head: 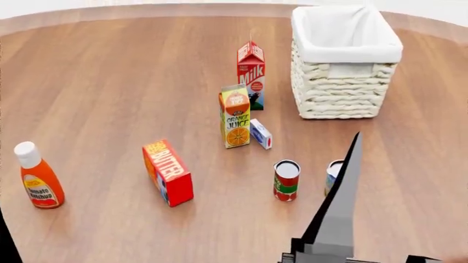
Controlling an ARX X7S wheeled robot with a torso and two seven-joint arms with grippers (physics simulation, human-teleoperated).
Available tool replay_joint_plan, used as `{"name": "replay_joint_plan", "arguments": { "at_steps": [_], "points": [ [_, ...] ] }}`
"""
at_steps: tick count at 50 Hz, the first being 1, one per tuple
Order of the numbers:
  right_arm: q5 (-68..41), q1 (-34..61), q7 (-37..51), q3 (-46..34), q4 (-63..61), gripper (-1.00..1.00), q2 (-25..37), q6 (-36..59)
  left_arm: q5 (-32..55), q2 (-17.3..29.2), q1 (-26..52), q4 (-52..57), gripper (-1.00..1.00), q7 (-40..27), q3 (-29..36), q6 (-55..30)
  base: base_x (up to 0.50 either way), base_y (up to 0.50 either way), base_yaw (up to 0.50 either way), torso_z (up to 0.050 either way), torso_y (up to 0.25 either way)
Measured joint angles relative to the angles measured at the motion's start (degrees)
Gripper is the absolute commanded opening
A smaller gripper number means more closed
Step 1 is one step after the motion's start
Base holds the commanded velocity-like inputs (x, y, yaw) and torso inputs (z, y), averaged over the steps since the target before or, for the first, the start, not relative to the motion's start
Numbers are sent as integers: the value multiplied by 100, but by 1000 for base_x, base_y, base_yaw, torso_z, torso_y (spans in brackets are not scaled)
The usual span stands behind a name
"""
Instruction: Pick up the alphabet soup and the tomato sauce, and put them in the basket.
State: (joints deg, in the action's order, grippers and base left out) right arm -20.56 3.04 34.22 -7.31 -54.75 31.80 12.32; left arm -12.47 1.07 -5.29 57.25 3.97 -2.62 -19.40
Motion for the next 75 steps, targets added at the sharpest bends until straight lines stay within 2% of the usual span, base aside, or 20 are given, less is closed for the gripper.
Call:
{"name": "replay_joint_plan", "arguments": {
  "at_steps": [11, 27, 59, 75],
  "points": [
    [-145, 32, 450, -222, -68, 100, 420, -139, -116, -31, 59, 182, 100, 42, 61, -145, 0, 0, 0, 50, 42],
    [-209, -22, 610, -341, -67, 100, 594, -317, -81, -56, 63, 253, 100, 48, 82, -198, 0, 0, 0, 49, 39],
    [-312, -19, 649, -459, -75, 100, 715, -385, -12, -84, 13, 272, 100, 35, 23, -140, 0, -311, 0, 0, 0],
    [-86, -94, 654, -592, -6, 100, 726, -472, -32, -82, -9, 274, 100, 27, 52, -138, 135, -20, 0, 0, 0]
  ]
}}
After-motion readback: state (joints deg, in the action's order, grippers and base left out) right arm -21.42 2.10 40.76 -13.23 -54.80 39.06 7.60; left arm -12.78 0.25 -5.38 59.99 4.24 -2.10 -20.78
